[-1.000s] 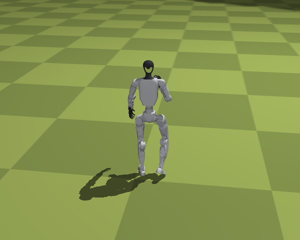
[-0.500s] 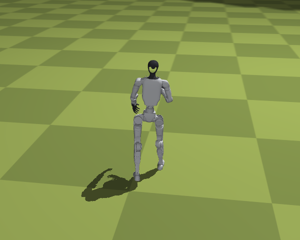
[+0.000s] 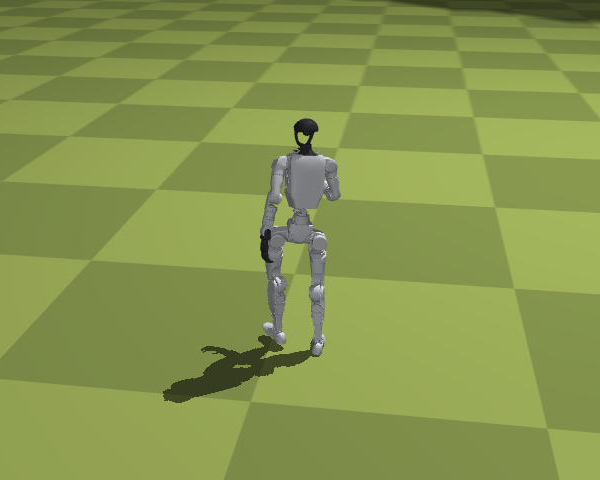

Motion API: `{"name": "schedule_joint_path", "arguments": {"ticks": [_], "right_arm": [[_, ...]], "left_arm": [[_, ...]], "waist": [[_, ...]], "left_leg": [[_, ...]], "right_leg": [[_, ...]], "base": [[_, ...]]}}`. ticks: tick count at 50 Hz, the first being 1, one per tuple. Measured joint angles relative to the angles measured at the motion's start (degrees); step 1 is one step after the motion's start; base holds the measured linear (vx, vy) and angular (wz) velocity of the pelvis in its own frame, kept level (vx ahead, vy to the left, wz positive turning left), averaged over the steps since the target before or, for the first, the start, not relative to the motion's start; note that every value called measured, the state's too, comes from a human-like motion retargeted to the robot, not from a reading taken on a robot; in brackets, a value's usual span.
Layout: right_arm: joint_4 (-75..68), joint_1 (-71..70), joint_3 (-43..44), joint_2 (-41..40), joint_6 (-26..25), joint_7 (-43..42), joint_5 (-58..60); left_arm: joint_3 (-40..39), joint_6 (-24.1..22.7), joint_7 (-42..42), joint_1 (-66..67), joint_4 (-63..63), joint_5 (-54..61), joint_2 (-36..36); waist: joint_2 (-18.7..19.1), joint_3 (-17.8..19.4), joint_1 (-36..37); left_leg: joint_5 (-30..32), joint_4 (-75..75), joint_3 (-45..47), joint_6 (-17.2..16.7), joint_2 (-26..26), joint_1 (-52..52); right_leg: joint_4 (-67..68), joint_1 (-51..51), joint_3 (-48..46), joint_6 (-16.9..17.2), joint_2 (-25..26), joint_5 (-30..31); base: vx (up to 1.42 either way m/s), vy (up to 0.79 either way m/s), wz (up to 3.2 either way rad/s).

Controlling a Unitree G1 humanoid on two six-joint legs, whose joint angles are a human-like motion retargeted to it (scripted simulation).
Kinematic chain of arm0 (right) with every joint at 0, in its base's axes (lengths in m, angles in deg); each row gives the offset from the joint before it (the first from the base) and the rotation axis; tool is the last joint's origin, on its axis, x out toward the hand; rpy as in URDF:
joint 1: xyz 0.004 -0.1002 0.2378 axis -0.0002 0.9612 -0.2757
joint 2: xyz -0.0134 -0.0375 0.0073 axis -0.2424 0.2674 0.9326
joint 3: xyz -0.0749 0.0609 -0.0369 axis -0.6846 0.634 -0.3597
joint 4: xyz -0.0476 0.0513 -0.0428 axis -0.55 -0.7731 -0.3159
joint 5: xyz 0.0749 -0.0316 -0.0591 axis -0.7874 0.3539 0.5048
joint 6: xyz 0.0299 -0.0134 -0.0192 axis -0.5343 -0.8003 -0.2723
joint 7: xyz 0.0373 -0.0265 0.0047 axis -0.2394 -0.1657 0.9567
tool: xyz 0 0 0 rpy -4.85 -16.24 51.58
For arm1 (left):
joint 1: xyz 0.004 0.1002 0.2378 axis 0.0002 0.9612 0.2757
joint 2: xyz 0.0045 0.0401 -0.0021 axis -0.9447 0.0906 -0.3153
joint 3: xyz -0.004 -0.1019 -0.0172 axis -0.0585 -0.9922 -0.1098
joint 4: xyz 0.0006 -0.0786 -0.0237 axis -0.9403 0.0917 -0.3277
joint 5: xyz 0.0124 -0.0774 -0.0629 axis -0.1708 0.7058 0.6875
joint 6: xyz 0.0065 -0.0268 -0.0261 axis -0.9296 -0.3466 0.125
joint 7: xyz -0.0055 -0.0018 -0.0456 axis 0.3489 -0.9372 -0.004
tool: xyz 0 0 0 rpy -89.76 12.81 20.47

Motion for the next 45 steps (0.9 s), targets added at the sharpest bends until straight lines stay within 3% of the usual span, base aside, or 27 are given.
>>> {"name": "schedule_joint_path", "arguments": {"ticks": [4,8,17,23,30,34,40,45], "right_arm": [[0.2,-0.9,-0.4,-0.7,0.3,0.7,0.5],[0.3,-1.7,-1.4,-1.4,0.7,1.9,0.6],[0.6,-2.1,-4.0,-2.5,0.4,3.4,-0.5],[1.5,0.6,-4.6,-2.6,0.8,4.7,-2.7],[2.8,4.4,-3.3,-2.5,-0.2,6.8,-2.1],[3.3,5.7,-2.5,-2.4,-0.9,6.7,-2.4],[3.0,5.7,-2.5,-2.2,-1.2,6.6,-3.1],[2.7,5.0,-2.9,-2.1,-1.1,5.7,-4.2]], "left_arm": [[-0.8,-0.7,2.2,0.6,-4.2,-0.1,1.2],[-1.5,-1.5,4.7,0.1,-7.3,0.2,2.6],[-1.0,-1.5,5.2,-3.9,-5.1,0.7,2.6],[2.5,-1.2,2.9,-10.2,1.9,-1.7,0.5],[6.1,-0.6,0.9,-23.7,6.9,-7.5,-1.6],[5.5,-0.4,-0.7,-31.6,3.9,-9.0,-2.0],[4.3,-1.2,-1.1,-41.9,-4.9,-8.0,-1.9],[4.6,-2.9,-2.2,-46.9,-12.5,-3.9,-1.5]], "waist": [[1.3,1.0,1.2],[1.3,1.4,1.8],[-0.2,-1.5,0.5],[0.5,-3.8,-1.7],[2.1,-7.1,-3.2],[2.5,-7.8,-5.0],[2.7,-7.0,-9.4],[1.5,-5.4,-13.6]], "left_leg": [[1.9,-8.3,5.4,-4.1,0.5,-0.6],[0.2,-11.5,10.0,-7.4,1.0,-1.2],[1.3,-11.6,16.4,-7.6,3.0,1.5],[-1.6,-10.3,12.0,-6.8,4.0,5.4],[-6.5,-6.4,4.8,-5.1,5.2,7.4],[-8.4,-4.7,-0.5,-4.9,4.6,8.5],[-10.3,-3.3,-9.6,-4.6,3.0,11.1],[-11.4,-3.1,-17.4,-5.0,0.5,13.9]], "right_leg": [[0.0,2.5,-1.5,0.0,2.2,-1.5],[0.1,4.9,-2.5,0.3,3.3,-2.8],[2.5,8.7,-3.4,-1.2,4.7,-3.6],[11.6,9.6,-4.8,-4.4,4.3,0.6],[42.3,-3.8,-0.5,-7.0,1.7,10.1],[50.3,-11.0,4.6,-7.5,3.5,6.9],[43.7,-16.1,6.3,-10.2,4.4,2.2],[25.8,-16.7,8.8,-8.5,5.4,3.0]], "base": [[0.29,-0.01,0.20],[0.32,0.01,0.15],[0.39,0.07,0.13],[0.44,0.17,0.42],[0.39,0.20,0.76],[0.33,0.13,1.16],[0.30,0.06,1.41],[0.30,-0.01,1.49]]}}
